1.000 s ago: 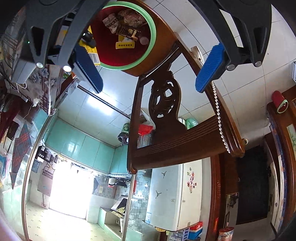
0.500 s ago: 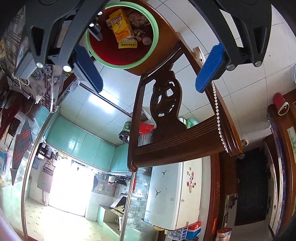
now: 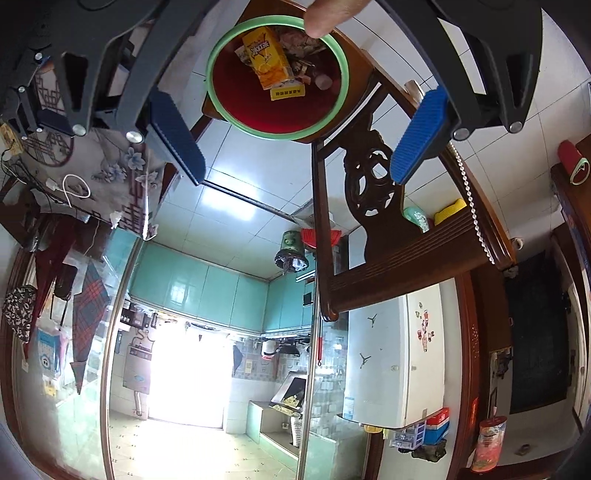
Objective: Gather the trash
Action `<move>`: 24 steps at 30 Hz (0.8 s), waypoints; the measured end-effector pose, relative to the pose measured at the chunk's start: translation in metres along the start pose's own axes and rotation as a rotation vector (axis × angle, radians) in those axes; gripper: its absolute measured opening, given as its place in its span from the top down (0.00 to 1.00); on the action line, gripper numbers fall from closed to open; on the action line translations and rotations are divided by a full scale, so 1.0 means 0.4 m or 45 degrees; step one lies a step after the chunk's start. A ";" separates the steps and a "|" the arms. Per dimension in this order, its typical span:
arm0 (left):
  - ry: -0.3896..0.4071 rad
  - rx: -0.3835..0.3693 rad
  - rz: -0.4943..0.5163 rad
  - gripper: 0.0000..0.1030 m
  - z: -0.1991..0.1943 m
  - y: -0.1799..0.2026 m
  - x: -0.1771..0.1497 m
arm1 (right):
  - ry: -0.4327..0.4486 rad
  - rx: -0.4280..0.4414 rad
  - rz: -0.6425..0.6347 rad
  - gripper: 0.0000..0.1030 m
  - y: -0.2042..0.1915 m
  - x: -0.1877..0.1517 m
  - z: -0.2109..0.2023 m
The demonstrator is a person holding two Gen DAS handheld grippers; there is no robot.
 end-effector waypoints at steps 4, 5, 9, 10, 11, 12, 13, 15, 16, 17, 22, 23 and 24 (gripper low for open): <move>-0.019 -0.037 0.048 0.05 -0.029 0.074 -0.016 | 0.039 -0.046 0.025 0.06 0.049 -0.021 -0.093; -0.005 -0.048 0.064 0.05 -0.039 0.093 -0.016 | 0.046 -0.058 0.033 0.06 0.061 -0.025 -0.115; 0.042 -0.042 0.150 0.05 -0.091 0.177 -0.016 | 0.073 -0.102 0.075 0.06 0.115 -0.050 -0.207; 0.053 -0.052 0.145 0.05 -0.107 0.194 -0.016 | 0.081 -0.113 0.084 0.06 0.129 -0.056 -0.229; 0.064 -0.077 0.135 0.05 -0.122 0.209 -0.015 | 0.088 -0.129 0.091 0.06 0.144 -0.064 -0.251; 0.073 -0.108 0.121 0.05 -0.138 0.222 -0.014 | 0.097 -0.143 0.098 0.06 0.156 -0.072 -0.275; 0.079 -0.127 0.112 0.05 -0.151 0.237 -0.016 | 0.106 -0.156 0.108 0.06 0.170 -0.079 -0.297; 0.100 -0.135 0.113 0.05 -0.184 0.270 -0.027 | 0.113 -0.185 0.123 0.06 0.195 -0.098 -0.337; 0.112 -0.139 0.123 0.05 -0.200 0.289 -0.034 | 0.118 -0.200 0.130 0.06 0.206 -0.105 -0.355; 0.112 -0.154 0.129 0.05 -0.211 0.304 -0.041 | 0.125 -0.221 0.136 0.06 0.219 -0.119 -0.376; 0.082 -0.255 0.151 0.05 -0.261 0.388 -0.103 | 0.154 -0.304 0.174 0.06 0.272 -0.181 -0.454; 0.079 -0.266 0.166 0.05 -0.270 0.405 -0.116 | 0.163 -0.320 0.184 0.06 0.282 -0.191 -0.466; 0.077 -0.276 0.179 0.05 -0.275 0.419 -0.127 | 0.172 -0.341 0.197 0.06 0.294 -0.206 -0.481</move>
Point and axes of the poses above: each gripper's, at about its wrist camera, not at the fingertips, and z roughly the way its jaws point, y to its right, x to its top, the point moved 3 cm from there along z, roughly the way its jaws point, and after that the axes turned 10 degrees about y, right-handed, at the moved point
